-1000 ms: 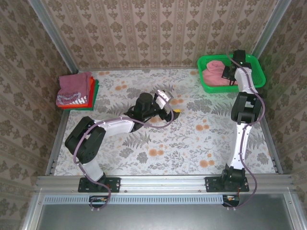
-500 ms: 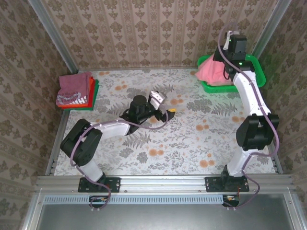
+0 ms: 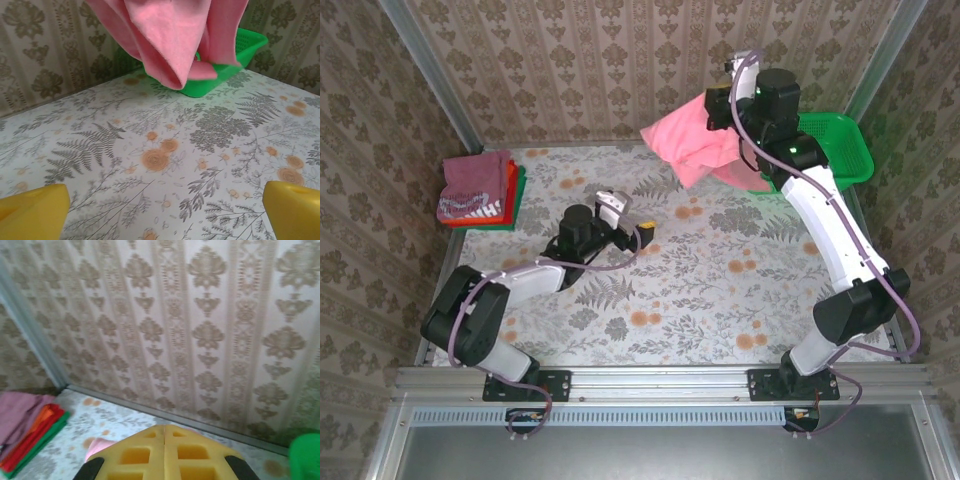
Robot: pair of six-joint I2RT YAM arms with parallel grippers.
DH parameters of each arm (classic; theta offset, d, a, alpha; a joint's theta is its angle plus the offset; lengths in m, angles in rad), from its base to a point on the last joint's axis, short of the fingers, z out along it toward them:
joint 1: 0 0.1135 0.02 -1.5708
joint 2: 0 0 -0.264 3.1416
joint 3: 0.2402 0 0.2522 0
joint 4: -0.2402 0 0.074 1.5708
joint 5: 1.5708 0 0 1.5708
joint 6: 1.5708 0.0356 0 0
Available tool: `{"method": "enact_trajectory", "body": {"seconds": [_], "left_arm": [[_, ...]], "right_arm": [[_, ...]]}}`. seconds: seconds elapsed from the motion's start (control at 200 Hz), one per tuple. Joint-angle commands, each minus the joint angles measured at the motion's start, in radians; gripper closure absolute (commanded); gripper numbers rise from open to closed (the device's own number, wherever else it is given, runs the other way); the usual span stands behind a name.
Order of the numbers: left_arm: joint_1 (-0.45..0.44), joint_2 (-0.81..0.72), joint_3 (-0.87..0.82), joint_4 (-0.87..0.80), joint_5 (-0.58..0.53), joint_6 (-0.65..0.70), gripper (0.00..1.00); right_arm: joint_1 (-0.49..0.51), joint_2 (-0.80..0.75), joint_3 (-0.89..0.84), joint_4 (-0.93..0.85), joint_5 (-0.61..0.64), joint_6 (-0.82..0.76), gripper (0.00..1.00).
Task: Fold and stack the t-shirts
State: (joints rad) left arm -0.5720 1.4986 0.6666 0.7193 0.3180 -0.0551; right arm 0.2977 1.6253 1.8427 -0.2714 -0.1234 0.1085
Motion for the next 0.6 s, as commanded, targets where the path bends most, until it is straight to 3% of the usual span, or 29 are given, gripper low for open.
{"method": "enact_trajectory", "body": {"seconds": [0.0, 0.37, 0.595], "left_arm": [[0.031, -0.059, -0.035, 0.024, -0.006, -0.029, 0.00], [0.124, -0.249, -0.178, -0.075, -0.069, -0.025, 0.00], [0.178, -0.365, -0.236, -0.145, -0.134, -0.025, 0.00]], "right_arm": [[0.038, 0.023, 0.084, 0.000, -0.107, 0.030, 1.00], [0.083, 0.189, 0.221, -0.016, -0.349, 0.158, 1.00], [0.064, 0.290, 0.261, -0.140, -0.225, 0.161, 0.97]]}}
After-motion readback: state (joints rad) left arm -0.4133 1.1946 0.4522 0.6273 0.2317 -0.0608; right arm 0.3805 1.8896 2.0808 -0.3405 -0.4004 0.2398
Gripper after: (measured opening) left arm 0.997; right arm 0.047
